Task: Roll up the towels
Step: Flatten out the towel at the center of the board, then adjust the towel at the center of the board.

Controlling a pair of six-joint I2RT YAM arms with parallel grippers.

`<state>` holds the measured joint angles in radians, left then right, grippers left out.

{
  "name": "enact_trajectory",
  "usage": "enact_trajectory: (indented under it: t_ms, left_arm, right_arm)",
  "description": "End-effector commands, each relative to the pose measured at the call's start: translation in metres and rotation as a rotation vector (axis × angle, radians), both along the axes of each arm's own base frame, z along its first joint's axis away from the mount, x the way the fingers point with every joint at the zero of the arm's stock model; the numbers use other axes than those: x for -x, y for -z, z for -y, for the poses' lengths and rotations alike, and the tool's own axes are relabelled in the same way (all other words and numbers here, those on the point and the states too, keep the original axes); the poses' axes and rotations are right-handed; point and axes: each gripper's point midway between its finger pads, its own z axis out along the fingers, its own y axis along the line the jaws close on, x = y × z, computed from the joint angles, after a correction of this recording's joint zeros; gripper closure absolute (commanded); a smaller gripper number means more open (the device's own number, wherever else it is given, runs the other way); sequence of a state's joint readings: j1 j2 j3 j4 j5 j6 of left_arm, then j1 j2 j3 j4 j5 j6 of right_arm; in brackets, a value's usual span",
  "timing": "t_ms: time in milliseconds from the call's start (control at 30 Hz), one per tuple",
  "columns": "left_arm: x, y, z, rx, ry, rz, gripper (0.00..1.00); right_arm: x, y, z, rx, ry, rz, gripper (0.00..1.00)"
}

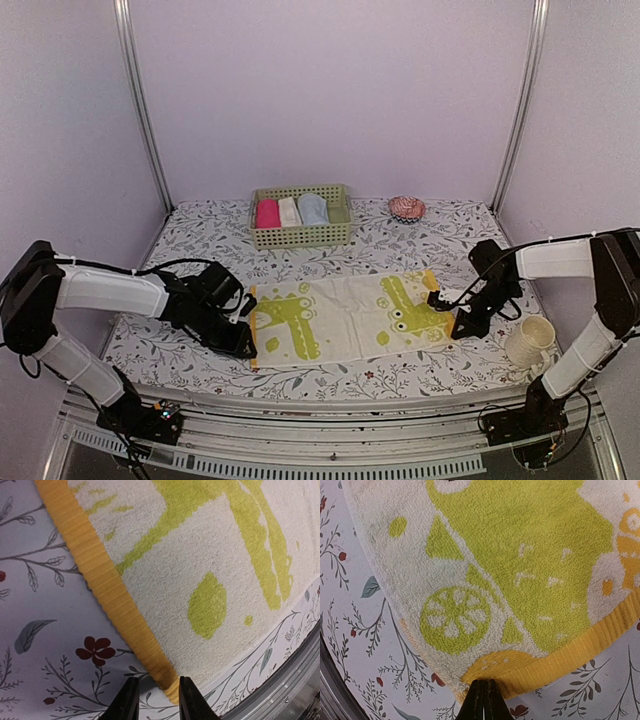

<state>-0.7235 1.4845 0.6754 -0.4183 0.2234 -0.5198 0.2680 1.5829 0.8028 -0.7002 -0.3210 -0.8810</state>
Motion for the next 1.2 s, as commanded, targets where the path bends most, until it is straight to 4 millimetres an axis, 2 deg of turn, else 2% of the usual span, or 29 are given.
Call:
enact_trajectory:
  t_ms: [0, 100, 400, 500, 633, 767, 900, 1000, 1100, 1167]
  left_arm:
    - [0.034, 0.026, -0.033, -0.127, -0.070, -0.105, 0.71]
    - [0.042, 0.023, -0.036, -0.118, -0.088, -0.114, 0.70]
    - [0.055, 0.013, -0.034, -0.102, -0.108, -0.133, 0.72]
    - [0.040, -0.006, -0.025, -0.085, -0.101, -0.054, 0.73]
    - [0.015, -0.034, 0.001, 0.008, -0.074, 0.051, 0.79]
    - [-0.003, -0.046, 0.028, 0.077, -0.039, 0.097, 0.88]
    - [-0.008, -0.029, 0.046, 0.089, 0.000, 0.074, 0.93]
    - [-0.004, -0.013, 0.049, 0.053, 0.017, 0.055, 0.97]
    - [0.000, 0.010, 0.025, -0.072, -0.021, 0.034, 1.00]
    - [0.009, 0.022, 0.010, -0.124, -0.038, 0.004, 1.00]
  right_arm:
    - [0.027, 0.018, 0.018, 0.110, -0.038, -0.046, 0.95]
    - [0.033, 0.016, 0.025, 0.143, -0.041, -0.047, 0.95]
    - [0.043, 0.003, 0.024, 0.137, -0.037, -0.047, 0.96]
    - [0.041, 0.000, 0.024, 0.137, -0.034, -0.034, 0.95]
    - [0.036, -0.007, 0.015, 0.092, -0.026, -0.031, 0.95]
    - [0.032, -0.008, 0.012, 0.081, -0.016, -0.031, 0.94]
    - [0.030, -0.006, 0.013, 0.086, -0.010, -0.028, 0.94]
    - [0.028, -0.007, 0.012, 0.086, -0.004, -0.024, 0.94]
    - [0.028, -0.005, 0.013, 0.092, 0.000, -0.030, 0.94]
    - [0.028, -0.003, 0.013, 0.099, -0.001, -0.035, 0.94]
